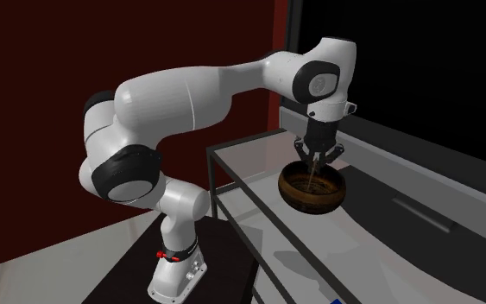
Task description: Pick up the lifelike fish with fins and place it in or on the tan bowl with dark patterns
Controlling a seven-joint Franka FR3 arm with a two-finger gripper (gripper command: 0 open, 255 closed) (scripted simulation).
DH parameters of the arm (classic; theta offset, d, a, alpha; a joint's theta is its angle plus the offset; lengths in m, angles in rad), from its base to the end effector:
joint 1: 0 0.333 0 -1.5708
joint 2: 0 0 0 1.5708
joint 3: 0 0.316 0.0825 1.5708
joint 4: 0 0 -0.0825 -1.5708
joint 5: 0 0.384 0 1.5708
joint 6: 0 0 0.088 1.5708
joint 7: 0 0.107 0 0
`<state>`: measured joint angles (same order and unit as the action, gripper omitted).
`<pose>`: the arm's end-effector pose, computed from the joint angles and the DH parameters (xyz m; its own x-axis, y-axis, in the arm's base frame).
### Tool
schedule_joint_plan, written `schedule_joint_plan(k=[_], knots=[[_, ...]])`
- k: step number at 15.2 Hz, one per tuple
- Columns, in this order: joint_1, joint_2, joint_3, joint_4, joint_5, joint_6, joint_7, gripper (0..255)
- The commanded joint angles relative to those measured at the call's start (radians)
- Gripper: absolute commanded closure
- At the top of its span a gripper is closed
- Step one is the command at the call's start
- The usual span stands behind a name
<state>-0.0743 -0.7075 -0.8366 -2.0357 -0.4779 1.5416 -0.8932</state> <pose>0.1332 -0.4122 0.5946 0.9951 0.0931 0.0326 0.0932 -0.9956 -0.0014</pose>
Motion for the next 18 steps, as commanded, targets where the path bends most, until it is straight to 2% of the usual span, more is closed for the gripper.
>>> schedule_joint_plan(k=[1,6,10,18], knots=[[0.000,0.000,0.000,0.000,0.000,0.000,0.000,0],[0.000,0.000,0.000,0.000,0.000,0.000,0.000,0],[0.022,0.045,0.022,0.150,0.034,-0.110,-0.024,0],[0.023,0.045,0.022,0.150,0.034,-0.110,-0.024,0]])
